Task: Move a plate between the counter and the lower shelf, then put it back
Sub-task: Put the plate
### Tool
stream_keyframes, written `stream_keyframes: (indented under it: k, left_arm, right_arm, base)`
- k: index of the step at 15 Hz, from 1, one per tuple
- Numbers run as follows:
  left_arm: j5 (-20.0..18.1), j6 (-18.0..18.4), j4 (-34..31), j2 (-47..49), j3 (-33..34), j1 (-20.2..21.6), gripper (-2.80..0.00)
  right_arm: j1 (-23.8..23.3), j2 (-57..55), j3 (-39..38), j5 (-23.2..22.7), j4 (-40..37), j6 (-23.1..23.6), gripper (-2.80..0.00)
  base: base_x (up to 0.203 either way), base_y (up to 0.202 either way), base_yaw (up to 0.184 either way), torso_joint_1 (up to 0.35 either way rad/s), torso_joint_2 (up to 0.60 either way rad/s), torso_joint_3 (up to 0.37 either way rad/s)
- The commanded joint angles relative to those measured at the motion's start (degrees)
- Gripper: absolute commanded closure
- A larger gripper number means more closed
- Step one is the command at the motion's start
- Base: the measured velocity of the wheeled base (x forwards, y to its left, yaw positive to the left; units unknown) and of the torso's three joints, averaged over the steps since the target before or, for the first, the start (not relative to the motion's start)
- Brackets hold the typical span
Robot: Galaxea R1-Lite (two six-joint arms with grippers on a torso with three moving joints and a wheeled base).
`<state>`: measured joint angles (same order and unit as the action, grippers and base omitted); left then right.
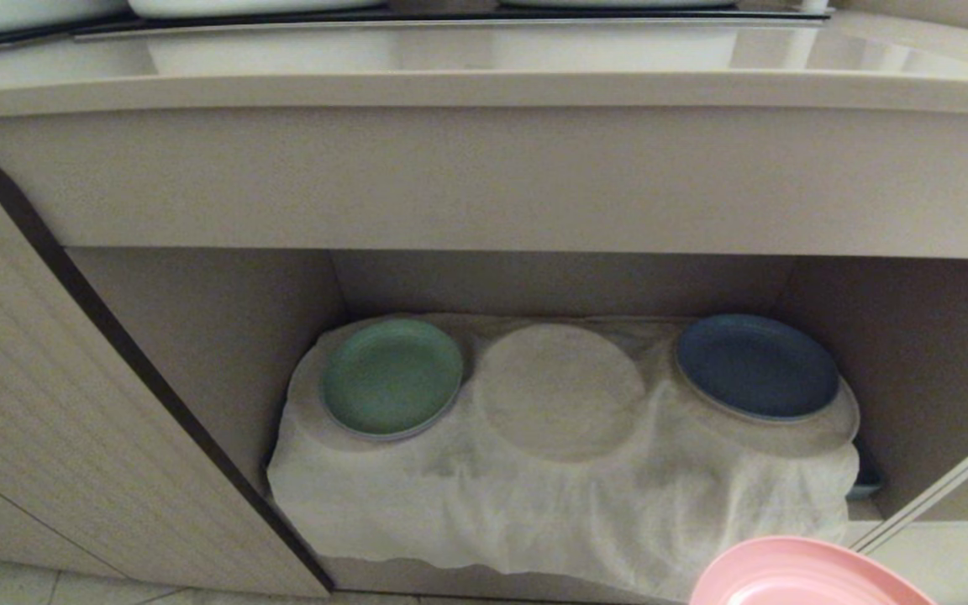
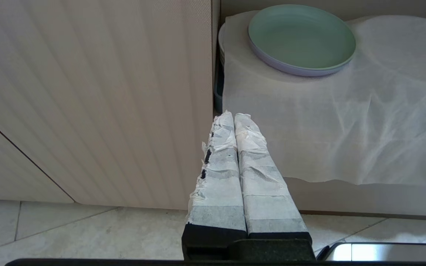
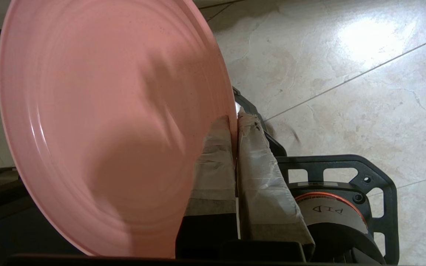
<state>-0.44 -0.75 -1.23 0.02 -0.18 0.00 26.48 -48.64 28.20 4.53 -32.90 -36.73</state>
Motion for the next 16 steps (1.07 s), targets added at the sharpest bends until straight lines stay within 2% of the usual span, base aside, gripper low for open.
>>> stream_keyframes:
  k: [1, 9, 13, 16]
  left_arm:
    - [0.0, -0.05, 0.0, -0.02, 0.01, 0.0, 0.0]
    - [0.0, -0.05, 0.0, -0.02, 0.01, 0.0, 0.0]
    - [0.0, -0.05, 0.0, -0.02, 0.01, 0.0, 0.0]
    - [0.0, -0.05, 0.0, -0.02, 0.01, 0.0, 0.0]
  right_arm:
    - [0.07, -0.14, -0.08, 0.04, -0.23, -0.36, 0.0]
    - [-0.02, -0.05, 0.1, -0.05, 0.12, -0.01, 0.0]
    - [-0.02, 0.04, 0.18, -0.05, 0.12, 0.26, 0.0]
    - [-0.02, 0.39, 0.1, -0.05, 0.12, 0.26, 0.0]
  base:
    - [0.0, 0.0, 0.0, 0.0, 0.0, 0.0]
    - [0.0, 0.0, 0.0, 0.003, -0.02, -0.012]
    - [0.0, 0.0, 0.0, 0.08, -0.24, -0.258]
    - [0.0, 0.0, 0.0, 0.176, -0.58, -0.298]
